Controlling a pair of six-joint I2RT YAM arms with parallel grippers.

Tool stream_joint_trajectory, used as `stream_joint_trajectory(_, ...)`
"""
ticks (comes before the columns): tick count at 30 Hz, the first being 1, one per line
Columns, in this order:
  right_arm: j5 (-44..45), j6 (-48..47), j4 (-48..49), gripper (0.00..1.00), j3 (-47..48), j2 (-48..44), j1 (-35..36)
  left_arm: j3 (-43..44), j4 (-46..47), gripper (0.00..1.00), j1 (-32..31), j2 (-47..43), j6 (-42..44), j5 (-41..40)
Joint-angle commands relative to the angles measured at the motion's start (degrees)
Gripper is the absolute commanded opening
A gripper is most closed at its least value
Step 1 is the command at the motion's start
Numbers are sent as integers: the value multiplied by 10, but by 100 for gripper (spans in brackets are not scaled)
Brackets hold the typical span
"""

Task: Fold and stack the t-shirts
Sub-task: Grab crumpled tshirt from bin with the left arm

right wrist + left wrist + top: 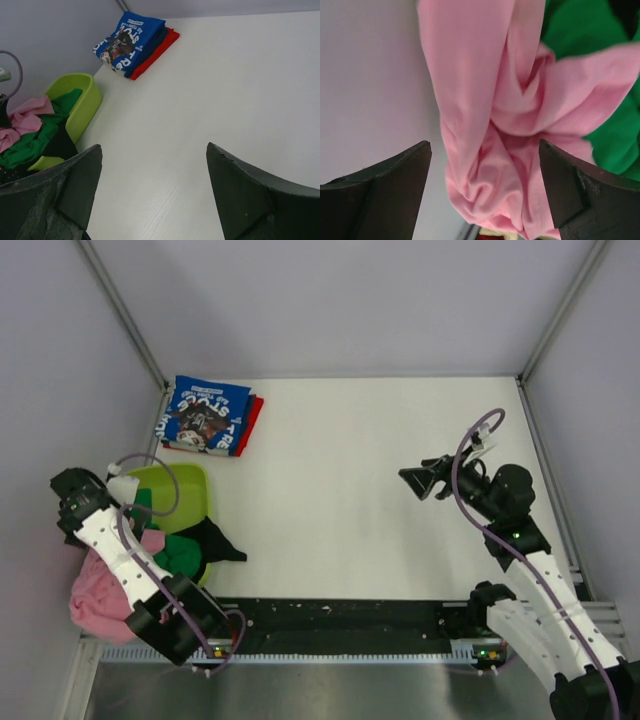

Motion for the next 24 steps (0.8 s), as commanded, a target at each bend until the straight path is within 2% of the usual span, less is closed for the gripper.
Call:
stream_joint_trajectory(1,2,-38,-26,83,28,13,14,-18,-69,92,91,-19,102,62)
stream_joint_trajectory(4,19,-49,-38,82,36,20,16,-54,-41,89,103,-8,118,50)
stream_joint_trajectory(5,24,-51,-41,82,36,18,16,-57,-46,83,103,1,120,54)
stream_joint_trajectory(6,27,-53,-45,81,37,16,16,-55,-52,74,103,10,119,57)
stream_joint_trajectory(7,32,-56,-51,81,38,15,17,-48,-58,52,103,18,114,63)
stream_joint_trajectory(8,36,-58,-56,81,39,13,16,-35,-64,1,103,23,108,84)
stream_joint_trajectory(14,49,-62,-58,81,39,15,17,86,-78,0,103,-14,86,169)
stream_joint_trajectory(18,49,-59,-52,81,37,18,19,200,-97,0,80,-58,87,261)
stream_joint_trajectory(21,51,-55,-46,81,36,20,21,337,-176,0,3,-43,69,343)
stream_joint_trajectory(24,51,-54,-49,81,39,21,23,470,-218,0,-160,-11,-16,371)
